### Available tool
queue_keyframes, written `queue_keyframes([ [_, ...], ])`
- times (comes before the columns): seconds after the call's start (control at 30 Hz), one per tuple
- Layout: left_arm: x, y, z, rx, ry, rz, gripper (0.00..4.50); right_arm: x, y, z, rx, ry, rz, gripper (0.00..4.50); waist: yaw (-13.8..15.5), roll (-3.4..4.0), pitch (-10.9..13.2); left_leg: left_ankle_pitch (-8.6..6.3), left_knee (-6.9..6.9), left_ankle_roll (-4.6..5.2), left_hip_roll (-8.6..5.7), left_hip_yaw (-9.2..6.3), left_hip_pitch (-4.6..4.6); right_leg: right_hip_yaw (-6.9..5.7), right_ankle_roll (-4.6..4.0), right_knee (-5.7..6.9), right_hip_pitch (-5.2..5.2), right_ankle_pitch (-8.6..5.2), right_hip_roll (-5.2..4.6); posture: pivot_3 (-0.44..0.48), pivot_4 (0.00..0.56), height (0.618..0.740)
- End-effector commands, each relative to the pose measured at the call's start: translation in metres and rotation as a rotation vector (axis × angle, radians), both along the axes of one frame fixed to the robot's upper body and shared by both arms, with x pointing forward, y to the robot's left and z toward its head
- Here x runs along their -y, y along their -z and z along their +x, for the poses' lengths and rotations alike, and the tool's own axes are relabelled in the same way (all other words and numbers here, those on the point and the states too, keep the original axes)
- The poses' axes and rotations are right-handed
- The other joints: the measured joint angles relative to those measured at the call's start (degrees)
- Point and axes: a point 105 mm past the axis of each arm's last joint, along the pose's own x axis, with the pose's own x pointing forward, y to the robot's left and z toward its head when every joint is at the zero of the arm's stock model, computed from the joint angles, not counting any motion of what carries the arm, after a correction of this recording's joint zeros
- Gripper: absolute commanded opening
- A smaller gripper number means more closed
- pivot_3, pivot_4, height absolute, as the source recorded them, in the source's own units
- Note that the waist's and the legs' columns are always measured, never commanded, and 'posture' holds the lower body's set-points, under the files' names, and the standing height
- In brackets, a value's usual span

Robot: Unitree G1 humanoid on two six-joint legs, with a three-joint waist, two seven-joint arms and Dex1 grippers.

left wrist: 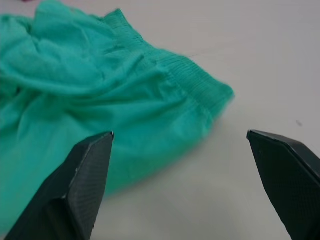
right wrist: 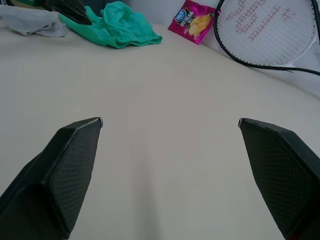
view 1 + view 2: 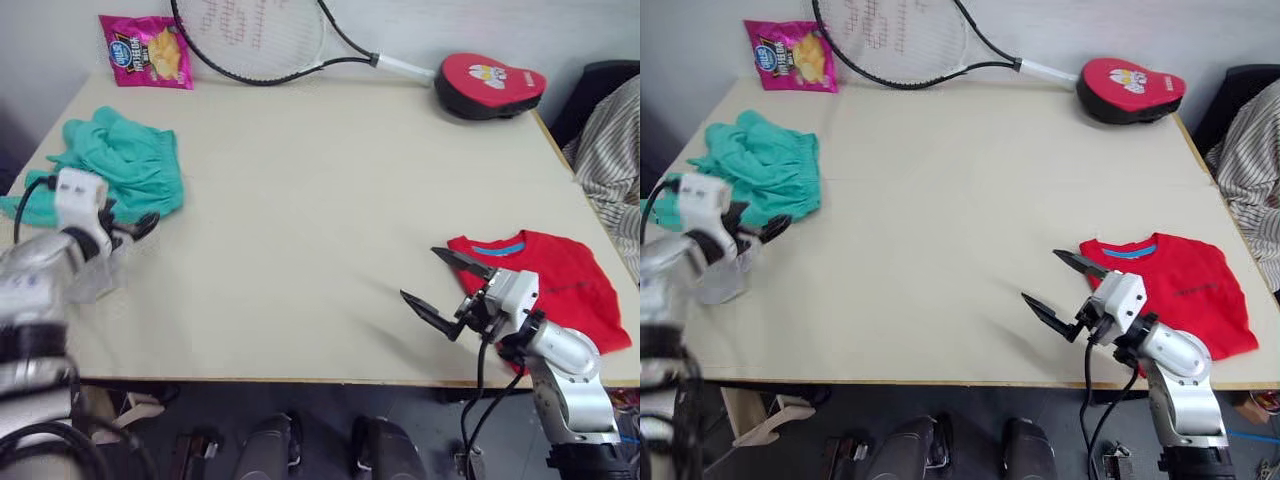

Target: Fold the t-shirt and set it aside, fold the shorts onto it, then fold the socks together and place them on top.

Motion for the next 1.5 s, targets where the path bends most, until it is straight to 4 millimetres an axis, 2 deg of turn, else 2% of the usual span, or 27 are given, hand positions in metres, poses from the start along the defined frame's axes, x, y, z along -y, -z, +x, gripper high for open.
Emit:
queue_keyframes([
  [0.03, -0.004, 0.014, 0.018, -0.070, -0.065, 0.045, 4.50, -0.002, -0.010, -0.005, 0.049, 0.024, 0.006, 4.47, -0.30, -0.12, -0.04, 0.01, 0.05, 0.02, 0.01, 0.08, 0.00, 0.05, 0.01, 0.01, -0.03, 0.01, 0.00, 0.000, 0.150, 0.740],
  [0.13, -0.010, 0.026, 0.019, -0.130, -0.125, 0.046, 4.50, 0.001, -0.012, -0.010, 0.057, 0.062, 0.007, 4.47, -1.40, -0.15, -0.03, -0.04, 0.10, 0.14, 0.02, 0.25, 0.00, 0.27, 0.06, 0.02, -0.10, 0.03, -0.04, 0.000, 0.150, 0.740],
  [0.23, -0.013, 0.035, 0.016, -0.191, -0.145, 0.062, 3.57, 0.008, -0.014, -0.019, 0.066, 0.113, 0.006, 4.50, -1.85, -0.27, 0.02, -0.04, 0.13, 0.15, 0.12, 0.31, -0.02, 0.34, 0.07, 0.04, -0.19, 0.03, -0.01, 0.000, 0.150, 0.740],
  [0.43, -0.009, 0.023, 0.021, -0.113, -0.145, 0.017, 1.63, 0.018, -0.007, -0.036, 0.042, 0.212, 0.008, 4.50, -1.74, -0.44, -0.02, -0.28, 0.43, -0.14, 0.26, 0.29, 0.01, 0.59, 0.06, 0.19, -0.19, 0.02, -0.31, 0.000, 0.150, 0.740],
  [0.53, 0.007, 0.013, 0.028, -0.061, -0.064, 0.000, 0.64, 0.017, -0.005, -0.041, 0.033, 0.224, 0.008, 4.50, -1.29, -0.47, -0.03, -0.34, 0.44, -0.21, 0.23, 0.27, 0.00, 0.89, 0.06, 0.19, -0.23, 0.02, -0.40, 0.000, 0.150, 0.740],
  [0.6, 0.022, -0.003, 0.034, 0.011, 0.012, 0.002, 0.01, 0.017, -0.002, -0.043, 0.026, 0.232, 0.006, 4.50, -1.09, -0.50, -0.05, -0.35, 0.46, -0.20, 0.18, 0.29, 0.00, 0.91, 0.06, 0.19, -0.24, 0.02, -0.45, 0.000, 0.150, 0.740],
  [0.8, 0.068, -0.050, 0.043, 0.139, 0.260, 0.023, 0.01, 0.019, 0.006, -0.045, -0.007, 0.219, -0.035, 4.50, -0.69, -0.65, -0.06, -0.38, 0.49, -0.13, 0.06, 0.28, -0.05, 0.85, 0.06, 0.20, -0.23, 0.02, -0.55, 0.000, 0.150, 0.740],
  [0.83, 0.082, -0.059, 0.042, 0.156, 0.339, 0.030, 0.01, 0.020, 0.008, -0.045, -0.013, 0.218, -0.042, 4.50, -0.72, -0.65, -0.06, -0.39, 0.49, -0.11, 0.05, 0.30, -0.05, 0.85, 0.06, 0.21, -0.23, 0.02, -0.55, 0.000, 0.150, 0.740],
  [0.87, 0.107, -0.072, 0.040, 0.175, 0.481, 0.031, 0.01, 0.023, 0.009, -0.045, -0.027, 0.221, -0.048, 4.50, -0.67, -0.65, -0.06, -0.39, 0.50, -0.10, 0.04, 0.32, -0.05, 0.76, 0.07, 0.28, -0.22, 0.02, -0.53, 0.000, 0.150, 0.740],
  [0.93, 0.143, -0.085, 0.031, 0.185, 0.698, 0.055, 0.01, 0.028, 0.010, -0.044, -0.043, 0.218, -0.062, 4.50, -0.31, -0.66, -0.06, -0.37, 0.52, -0.06, 0.02, 0.33, -0.05, 0.53, 0.07, 0.28, -0.20, 0.02, -0.46, 0.000, 0.150, 0.740],
  [1.0, 0.177, -0.074, 0.018, 0.116, 0.925, 0.090, 0.01, 0.035, 0.013, -0.045, -0.062, 0.194, -0.122, 4.50, -0.16, -0.65, -0.06, -0.38, 0.60, -0.01, 0.02, 0.35, -0.06, 0.36, 0.07, 0.26, -0.17, 0.02, -0.17, 0.000, 0.150, 0.740],
  [1.1, 0.225, -0.049, -0.008, 0.046, 1.184, 0.033, 0.01, 0.058, 0.012, -0.041, -0.069, 0.246, -0.159, 4.50, -0.31, -0.62, -0.08, -0.29, 0.71, 0.31, 0.04, 0.40, -0.03, 0.45, 0.07, 0.25, -0.10, 0.02, -0.14, 0.000, 0.150, 0.740],
  [1.17, 0.250, -0.031, -0.028, 0.018, 1.287, 0.011, 0.01, 0.066, 0.010, -0.041, -0.073, 0.268, -0.164, 4.50, -0.68, -0.60, -0.09, -0.27, 0.78, 0.34, 0.13, 0.38, 0.00, 0.70, 0.08, 0.26, -0.04, 0.02, -0.15, 0.000, 0.150, 0.740],
  [1.3, 0.297, 0.019, -0.073, -0.080, 1.414, 0.013, 0.01, 0.075, 0.011, -0.048, -0.102, 0.284, -0.205, 4.50, -1.32, -0.58, -0.07, -0.24, 0.86, 0.27, 0.37, 0.33, -0.03, 1.05, 0.05, 0.31, -0.05, 0.01, -0.12, 0.000, 0.150, 0.740],
  [1.4, 0.313, 0.039, -0.082, -0.110, 1.397, 0.014, 0.01, 0.078, 0.013, -0.051, -0.120, 0.294, -0.224, 4.50, -1.01, -0.58, -0.08, -0.23, 1.19, 0.23, 0.48, 0.30, -0.04, 1.08, 0.00, 0.28, -0.05, -0.02, -0.05, 0.000, 0.150, 0.740],
  [1.43, 0.317, 0.040, -0.089, -0.103, 1.424, 0.004, 0.43, 0.077, 0.013, -0.051, -0.125, 0.291, -0.221, 4.50, -0.99, -0.52, -0.11, -0.31, 1.36, 0.27, 0.56, 0.29, -0.04, 1.10, 0.00, 0.32, -0.02, -0.02, -0.05, 0.000, 0.150, 0.740],
  [1.5, 0.322, 0.032, -0.098, -0.059, 1.452, -0.038, 0.91, 0.076, 0.012, -0.051, -0.129, 0.283, -0.214, 4.50, -0.97, -0.44, -0.16, -0.57, 1.43, 0.22, 0.59, 0.23, 0.06, 1.10, -0.05, 0.31, 0.13, 0.01, -0.08, 0.000, 0.150, 0.740],
])
